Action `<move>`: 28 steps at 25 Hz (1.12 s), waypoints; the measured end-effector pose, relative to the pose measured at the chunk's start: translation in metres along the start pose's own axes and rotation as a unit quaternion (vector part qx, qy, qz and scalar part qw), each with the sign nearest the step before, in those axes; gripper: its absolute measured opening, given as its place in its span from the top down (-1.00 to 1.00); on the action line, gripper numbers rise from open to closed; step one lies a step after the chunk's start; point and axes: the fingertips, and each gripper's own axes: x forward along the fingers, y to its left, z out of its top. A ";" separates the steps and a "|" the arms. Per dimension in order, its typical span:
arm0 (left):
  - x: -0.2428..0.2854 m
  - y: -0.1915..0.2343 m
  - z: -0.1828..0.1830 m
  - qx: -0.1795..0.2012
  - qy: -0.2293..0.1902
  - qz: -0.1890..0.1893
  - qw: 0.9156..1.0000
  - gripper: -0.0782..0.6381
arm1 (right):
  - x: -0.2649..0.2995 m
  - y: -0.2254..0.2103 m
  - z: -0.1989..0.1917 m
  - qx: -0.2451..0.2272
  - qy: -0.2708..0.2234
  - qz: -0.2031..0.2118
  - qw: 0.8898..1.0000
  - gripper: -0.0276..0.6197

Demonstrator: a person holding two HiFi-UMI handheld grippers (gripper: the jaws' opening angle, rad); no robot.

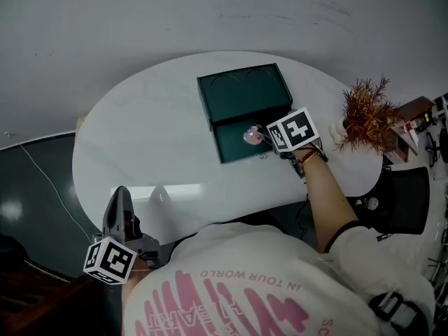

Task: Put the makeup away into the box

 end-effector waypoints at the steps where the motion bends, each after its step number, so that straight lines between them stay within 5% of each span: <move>1: -0.001 0.001 0.000 -0.001 -0.001 0.001 1.000 0.78 | 0.001 0.002 0.001 -0.002 0.000 0.005 1.000 -0.10; 16: -0.012 0.007 0.006 -0.009 -0.015 0.011 1.000 0.78 | 0.018 0.012 0.002 -0.002 0.042 0.025 0.999 -0.10; 28: -0.011 0.004 0.006 -0.010 -0.017 0.007 1.000 0.78 | 0.017 0.011 0.003 -0.010 0.030 0.019 0.999 -0.11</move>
